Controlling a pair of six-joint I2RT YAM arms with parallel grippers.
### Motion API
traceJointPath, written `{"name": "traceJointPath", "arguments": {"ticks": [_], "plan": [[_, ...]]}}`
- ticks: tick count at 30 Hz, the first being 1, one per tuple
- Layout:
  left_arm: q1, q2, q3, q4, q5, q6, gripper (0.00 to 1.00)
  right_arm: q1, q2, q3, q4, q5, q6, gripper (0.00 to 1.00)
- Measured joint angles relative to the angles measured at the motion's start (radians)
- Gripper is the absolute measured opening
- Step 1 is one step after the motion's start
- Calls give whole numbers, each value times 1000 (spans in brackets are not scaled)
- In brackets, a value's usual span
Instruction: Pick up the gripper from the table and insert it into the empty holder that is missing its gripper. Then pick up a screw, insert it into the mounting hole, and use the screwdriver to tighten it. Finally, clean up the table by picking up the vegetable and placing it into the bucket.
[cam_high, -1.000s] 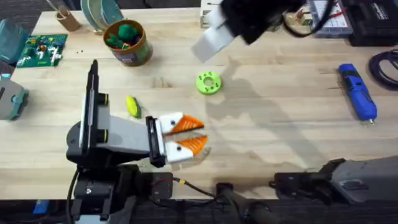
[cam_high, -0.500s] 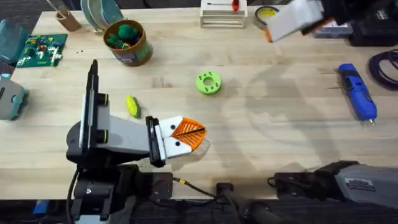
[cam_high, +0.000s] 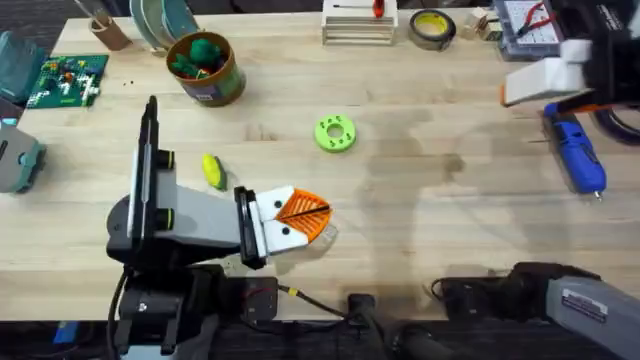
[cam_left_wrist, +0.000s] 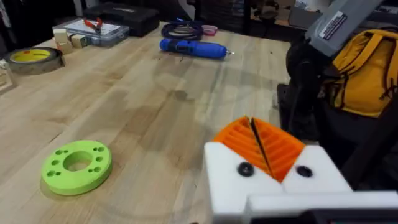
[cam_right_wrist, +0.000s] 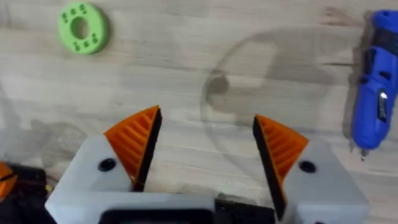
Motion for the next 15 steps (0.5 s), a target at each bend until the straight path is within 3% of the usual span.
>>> {"name": "traceJointPath", "arguments": {"ticks": [8,15], "plan": [[0,0,0,0,-2,0,11,-160,-15,-14,77,27,29,919],[0,0,0,2,-5,0,11,-194,10,-15,128,42,38,919]]}}
